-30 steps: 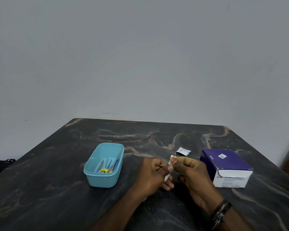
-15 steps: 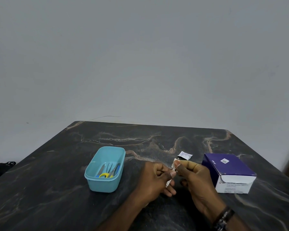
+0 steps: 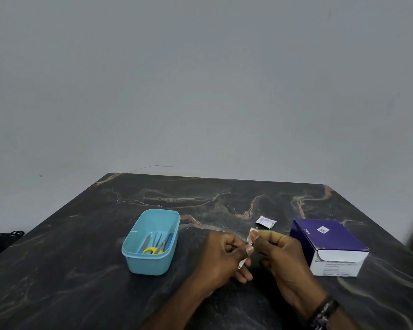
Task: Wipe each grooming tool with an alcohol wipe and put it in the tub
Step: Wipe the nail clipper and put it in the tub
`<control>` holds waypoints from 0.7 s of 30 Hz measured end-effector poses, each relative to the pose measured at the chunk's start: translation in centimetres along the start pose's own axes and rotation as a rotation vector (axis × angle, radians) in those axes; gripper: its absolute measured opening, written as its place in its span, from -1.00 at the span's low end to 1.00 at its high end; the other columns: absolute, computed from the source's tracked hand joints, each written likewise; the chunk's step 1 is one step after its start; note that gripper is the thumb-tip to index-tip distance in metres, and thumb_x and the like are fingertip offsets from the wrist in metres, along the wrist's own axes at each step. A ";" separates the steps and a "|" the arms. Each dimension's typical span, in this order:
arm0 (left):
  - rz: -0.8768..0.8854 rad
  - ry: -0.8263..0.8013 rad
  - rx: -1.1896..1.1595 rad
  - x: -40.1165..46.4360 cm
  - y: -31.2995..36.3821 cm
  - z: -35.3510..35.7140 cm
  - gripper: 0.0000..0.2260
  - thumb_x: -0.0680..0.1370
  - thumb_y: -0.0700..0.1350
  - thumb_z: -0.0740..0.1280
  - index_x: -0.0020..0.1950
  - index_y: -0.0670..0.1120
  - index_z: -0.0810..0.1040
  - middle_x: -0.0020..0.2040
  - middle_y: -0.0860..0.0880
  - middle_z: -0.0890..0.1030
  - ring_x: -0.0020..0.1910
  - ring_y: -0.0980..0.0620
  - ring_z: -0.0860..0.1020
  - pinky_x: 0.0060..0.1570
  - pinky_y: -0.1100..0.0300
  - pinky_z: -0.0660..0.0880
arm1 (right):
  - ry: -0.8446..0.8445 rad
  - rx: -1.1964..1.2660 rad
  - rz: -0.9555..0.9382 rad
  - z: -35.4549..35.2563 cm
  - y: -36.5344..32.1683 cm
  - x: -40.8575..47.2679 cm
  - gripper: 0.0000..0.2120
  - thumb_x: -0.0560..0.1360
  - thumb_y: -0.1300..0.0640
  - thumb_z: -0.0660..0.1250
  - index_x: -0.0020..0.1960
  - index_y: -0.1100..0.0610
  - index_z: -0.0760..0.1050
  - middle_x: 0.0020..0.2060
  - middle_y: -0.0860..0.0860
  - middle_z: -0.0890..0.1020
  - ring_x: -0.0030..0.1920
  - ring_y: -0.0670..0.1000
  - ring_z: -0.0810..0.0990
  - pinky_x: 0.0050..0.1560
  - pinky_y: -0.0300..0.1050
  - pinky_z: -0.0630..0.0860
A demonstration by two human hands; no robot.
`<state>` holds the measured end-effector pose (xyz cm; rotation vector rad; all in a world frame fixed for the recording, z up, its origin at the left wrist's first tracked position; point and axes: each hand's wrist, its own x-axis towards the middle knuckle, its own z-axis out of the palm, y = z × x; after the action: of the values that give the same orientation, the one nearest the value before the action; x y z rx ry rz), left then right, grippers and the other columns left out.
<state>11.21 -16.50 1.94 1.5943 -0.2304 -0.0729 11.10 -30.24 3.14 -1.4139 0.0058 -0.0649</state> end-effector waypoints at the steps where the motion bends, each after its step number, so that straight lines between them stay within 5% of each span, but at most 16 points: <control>1: 0.006 0.023 -0.001 0.0 0.0 -0.1 -0.83 0.56 -0.22 0.35 -0.07 -0.35 0.52 -0.36 -0.16 0.60 -0.50 -0.07 0.58 -0.52 0.20 0.52 | -0.049 0.008 0.017 0.2 0.1 -0.2 -0.73 0.49 0.16 0.39 -0.11 0.41 0.57 -0.38 0.25 0.57 -0.43 0.10 0.49 -0.47 -0.19 0.43; 4: 0.008 0.022 0.010 0.0 0.0 -0.4 -0.85 0.56 -0.23 0.35 -0.09 -0.33 0.52 -0.36 -0.15 0.60 -0.51 -0.07 0.58 -0.53 0.20 0.51 | -0.067 0.016 0.036 0.4 0.1 -0.4 -0.72 0.48 0.17 0.40 -0.10 0.43 0.56 -0.37 0.31 0.56 -0.45 0.11 0.52 -0.47 -0.17 0.47; 12: -0.007 0.028 0.062 -0.4 0.6 -0.3 -0.82 0.51 -0.15 0.42 -0.06 -0.28 0.59 -0.34 -0.08 0.62 -0.53 0.07 0.50 -0.56 0.26 0.43 | 0.094 0.005 0.006 0.2 -0.2 -0.1 -0.86 0.48 0.18 0.41 -0.15 0.27 0.64 -0.41 0.09 0.62 -0.43 -0.05 0.48 -0.42 -0.19 0.33; 16: -0.011 0.149 -0.068 -0.2 1.0 -0.6 -0.86 0.47 -0.19 0.46 -0.08 -0.26 0.62 -0.48 0.00 0.58 -0.54 0.09 0.46 -0.52 0.25 0.42 | 0.069 0.052 0.031 0.1 -0.4 -0.1 -0.86 0.49 0.21 0.39 -0.13 0.30 0.63 -0.45 0.04 0.62 -0.51 -0.12 0.47 -0.49 -0.27 0.34; 21: -0.082 0.142 -0.333 -0.2 1.7 -1.0 -0.87 0.45 -0.19 0.46 -0.09 -0.24 0.62 -0.34 -0.08 0.61 -0.40 0.05 0.53 -0.40 0.19 0.50 | 0.010 0.051 0.058 0.2 -0.3 0.0 -0.86 0.46 0.21 0.41 -0.11 0.30 0.65 -0.39 0.09 0.62 -0.42 -0.07 0.44 -0.41 -0.20 0.29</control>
<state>11.04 -15.52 3.64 1.2699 -0.0386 -0.0573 11.11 -30.11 3.46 -1.3614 0.0525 -0.0239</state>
